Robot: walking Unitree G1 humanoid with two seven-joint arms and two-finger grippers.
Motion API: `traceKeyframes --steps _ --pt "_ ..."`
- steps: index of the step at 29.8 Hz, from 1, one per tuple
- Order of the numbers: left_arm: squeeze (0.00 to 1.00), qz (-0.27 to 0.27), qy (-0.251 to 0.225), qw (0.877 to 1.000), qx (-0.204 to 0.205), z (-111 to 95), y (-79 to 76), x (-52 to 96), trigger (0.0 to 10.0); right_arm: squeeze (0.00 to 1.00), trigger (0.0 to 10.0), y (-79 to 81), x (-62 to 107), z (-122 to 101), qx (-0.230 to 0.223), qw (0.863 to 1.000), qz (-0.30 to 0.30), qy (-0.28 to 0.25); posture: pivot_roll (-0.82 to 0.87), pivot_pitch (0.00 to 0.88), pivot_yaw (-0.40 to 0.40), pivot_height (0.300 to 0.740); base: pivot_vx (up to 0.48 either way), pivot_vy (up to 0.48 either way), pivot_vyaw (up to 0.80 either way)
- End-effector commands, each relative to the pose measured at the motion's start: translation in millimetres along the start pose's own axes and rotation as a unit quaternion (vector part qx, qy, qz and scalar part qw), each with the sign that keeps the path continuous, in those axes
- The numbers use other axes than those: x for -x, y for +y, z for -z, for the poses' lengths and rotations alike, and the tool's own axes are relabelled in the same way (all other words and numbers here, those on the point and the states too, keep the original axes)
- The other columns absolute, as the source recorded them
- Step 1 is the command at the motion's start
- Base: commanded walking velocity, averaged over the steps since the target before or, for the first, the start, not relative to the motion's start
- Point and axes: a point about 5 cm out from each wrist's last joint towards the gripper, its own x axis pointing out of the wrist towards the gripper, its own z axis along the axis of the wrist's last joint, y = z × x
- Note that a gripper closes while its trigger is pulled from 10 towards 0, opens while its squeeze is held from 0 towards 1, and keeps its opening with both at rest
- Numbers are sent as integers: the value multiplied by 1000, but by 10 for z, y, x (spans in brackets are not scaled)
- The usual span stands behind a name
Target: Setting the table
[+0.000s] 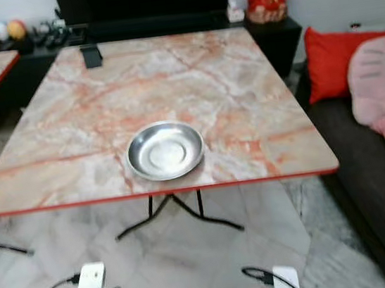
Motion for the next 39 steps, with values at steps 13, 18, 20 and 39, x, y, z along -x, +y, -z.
traceKeyframes --steps 13,18,20,39 --pt "0 -16 15 1000 7 80 80 19 10000 0 10000 40 -8 -14 11 1000 -5 1 -12 0 -5 740 0 323 88" --pt "0 -18 15 1000 5 72 83 17 10000 0 10000 55 -8 -9 12 1000 -7 2 -6 0 -9 740 0 323 401" --pt "0 -18 16 1000 4 72 84 17 10000 0 10000 58 -8 -8 12 1000 -8 2 -6 0 -9 740 0 322 0" --pt "0 -28 34 999 8 204 126 49 10000 0 10000 80 -4 11 5 1000 -13 4 -4 0 -13 740 0 325 222"
